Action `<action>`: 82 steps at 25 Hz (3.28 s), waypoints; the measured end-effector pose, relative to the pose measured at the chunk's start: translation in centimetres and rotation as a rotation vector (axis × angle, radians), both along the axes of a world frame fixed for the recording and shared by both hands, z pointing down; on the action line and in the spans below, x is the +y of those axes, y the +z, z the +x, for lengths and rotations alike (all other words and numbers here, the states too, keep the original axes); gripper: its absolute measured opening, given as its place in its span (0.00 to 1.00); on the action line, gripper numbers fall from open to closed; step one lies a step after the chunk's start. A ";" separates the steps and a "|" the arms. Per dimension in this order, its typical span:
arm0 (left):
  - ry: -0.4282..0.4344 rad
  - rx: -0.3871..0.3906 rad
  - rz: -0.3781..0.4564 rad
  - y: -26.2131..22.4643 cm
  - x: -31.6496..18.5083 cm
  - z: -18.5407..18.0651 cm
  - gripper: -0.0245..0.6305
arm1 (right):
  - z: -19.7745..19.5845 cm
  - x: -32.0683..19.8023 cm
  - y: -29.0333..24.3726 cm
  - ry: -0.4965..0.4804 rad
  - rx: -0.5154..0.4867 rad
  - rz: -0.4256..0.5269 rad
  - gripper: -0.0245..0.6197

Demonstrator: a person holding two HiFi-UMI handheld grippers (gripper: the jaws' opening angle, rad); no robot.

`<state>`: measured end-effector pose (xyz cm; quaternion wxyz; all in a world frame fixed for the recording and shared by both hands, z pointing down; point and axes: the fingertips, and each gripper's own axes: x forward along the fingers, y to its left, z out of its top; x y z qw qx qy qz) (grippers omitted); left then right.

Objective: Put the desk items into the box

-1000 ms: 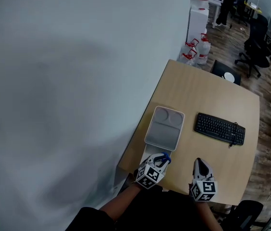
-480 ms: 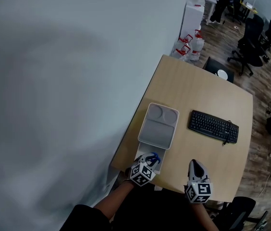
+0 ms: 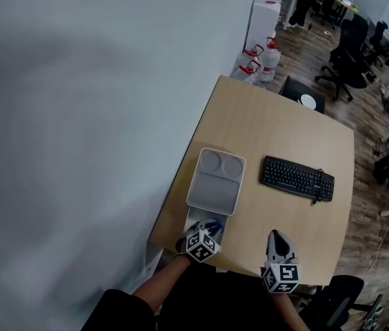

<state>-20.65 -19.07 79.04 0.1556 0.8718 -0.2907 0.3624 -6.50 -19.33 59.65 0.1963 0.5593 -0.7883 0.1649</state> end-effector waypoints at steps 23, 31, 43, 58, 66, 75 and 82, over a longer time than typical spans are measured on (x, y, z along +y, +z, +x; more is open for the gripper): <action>-0.063 -0.127 -0.160 6.8 -2.0 -1.1 0.17 | 5.8 1.8 -0.1 0.151 0.020 -0.023 0.13; -0.114 -0.075 -0.154 4.4 -1.6 -1.0 0.24 | 7.9 2.3 0.6 0.138 -0.002 -0.026 0.13; -0.406 0.214 0.014 -10.8 -1.4 3.2 0.24 | 13.1 1.8 -2.1 0.090 -0.078 0.039 0.13; -0.378 0.481 0.217 -24.5 -0.3 20.3 0.10 | 26.1 3.2 -7.4 0.159 -0.127 0.153 0.13; -0.342 0.469 0.301 -26.0 -0.6 26.2 0.07 | 30.7 2.8 -8.5 0.149 -0.097 0.190 0.13; -0.353 0.476 0.374 -28.3 -1.3 27.7 0.07 | 31.1 1.7 -11.4 0.104 -0.065 0.241 0.13; -0.348 0.477 0.373 -29.0 -1.6 26.4 0.07 | 28.3 1.6 -11.6 0.063 -0.067 0.241 0.13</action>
